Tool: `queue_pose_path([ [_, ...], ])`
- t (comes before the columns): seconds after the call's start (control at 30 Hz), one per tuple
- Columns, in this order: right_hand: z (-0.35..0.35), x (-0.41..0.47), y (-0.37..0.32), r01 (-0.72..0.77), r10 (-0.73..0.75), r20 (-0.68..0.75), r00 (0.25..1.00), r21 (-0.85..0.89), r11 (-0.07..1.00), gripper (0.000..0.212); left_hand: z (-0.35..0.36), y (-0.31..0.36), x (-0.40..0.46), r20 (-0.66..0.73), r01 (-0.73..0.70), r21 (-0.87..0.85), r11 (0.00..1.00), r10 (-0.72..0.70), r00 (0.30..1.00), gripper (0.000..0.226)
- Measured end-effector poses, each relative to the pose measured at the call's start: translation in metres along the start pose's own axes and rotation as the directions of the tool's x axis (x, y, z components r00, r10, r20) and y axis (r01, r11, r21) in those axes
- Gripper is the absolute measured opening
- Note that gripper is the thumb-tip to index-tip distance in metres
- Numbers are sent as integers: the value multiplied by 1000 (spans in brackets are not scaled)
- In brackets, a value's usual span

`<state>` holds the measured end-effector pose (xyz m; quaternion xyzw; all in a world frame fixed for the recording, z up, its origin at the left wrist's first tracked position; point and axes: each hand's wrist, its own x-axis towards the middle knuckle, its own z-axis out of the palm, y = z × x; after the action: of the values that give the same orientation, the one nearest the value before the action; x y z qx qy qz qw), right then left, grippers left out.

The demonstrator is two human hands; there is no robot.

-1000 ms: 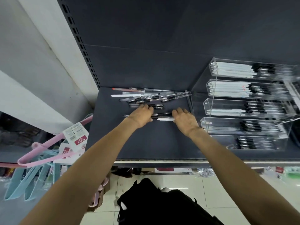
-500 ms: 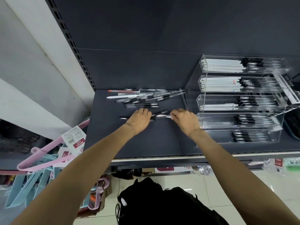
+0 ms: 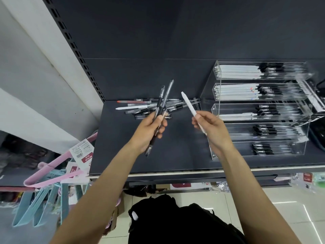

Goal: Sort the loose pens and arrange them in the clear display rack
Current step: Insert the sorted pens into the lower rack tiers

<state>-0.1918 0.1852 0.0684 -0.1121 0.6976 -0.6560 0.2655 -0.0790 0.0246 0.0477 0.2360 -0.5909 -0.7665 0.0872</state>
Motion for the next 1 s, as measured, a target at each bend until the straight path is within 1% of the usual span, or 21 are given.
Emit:
queue_pose_path([
  [0.1, 13, -8, -4, -113, 100, 88, 991, 149, 982, 13, 20, -1, -8, 0, 5, -251, 968, -5, 1000, 27],
  [0.17, 16, -8, -5, -168, 139, 144, 980, 212, 963, 12, 27, -1, -11, -13, 0, -346, 938, -5, 1000, 29],
  [0.27, 20, -8, -5, -171, 135, 176, 975, 213, 962, 12, 31, 0, -15, -39, -1, -396, 918, -16, 999, 32],
  [0.37, 23, -10, -6, -154, 130, 150, 980, 159, 975, 10, 33, 1, -19, -67, 8, -389, 921, -37, 997, 33],
  [0.47, 27, -11, -8, -72, 70, 115, 991, 15, 997, 8, 36, 2, -22, -104, 19, -376, 927, -63, 993, 33],
  [0.53, 30, -11, -7, 23, -9, 97, 995, -144, 989, 7, 38, 0, -23, -126, 38, -363, 931, -90, 988, 32],
  [0.57, 31, -10, -5, 77, -58, 87, 995, -239, 968, 8, 39, -2, -24, -131, 48, -374, 926, -105, 986, 30],
  [0.67, 37, -7, 1, 199, -179, 89, 980, -526, 827, 12, 45, -8, -28, -145, 61, -427, 902, -135, 980, 24],
  [0.77, 45, -9, 8, 281, -250, 149, 957, -701, 655, 7, 49, -14, -34, -169, 48, -456, 889, -139, 976, 20],
  [0.83, 48, -11, 12, 352, -284, 225, 932, -752, 558, 1, 49, -19, -38, -195, 34, -474, 880, -142, 970, 19],
  [0.87, 49, -13, 14, 383, -284, 267, 921, -754, 534, 4, 48, -22, -40, -217, 24, -469, 883, -141, 966, 18],
  [0.9, 49, -13, 16, 410, -276, 306, 911, -737, 537, 7, 46, -25, -42, -244, 13, -446, 895, -135, 960, 17],
  [0.93, 50, -12, 16, 429, -272, 331, 904, -707, 562, 8, 43, -28, -44, -280, 1, -413, 911, -128, 951, 16],
  [1.0, 53, -9, 11, 437, -284, 334, 899, -634, 637, 8, 38, -34, -50, -349, -11, -354, 935, -121, 929, 14],
])
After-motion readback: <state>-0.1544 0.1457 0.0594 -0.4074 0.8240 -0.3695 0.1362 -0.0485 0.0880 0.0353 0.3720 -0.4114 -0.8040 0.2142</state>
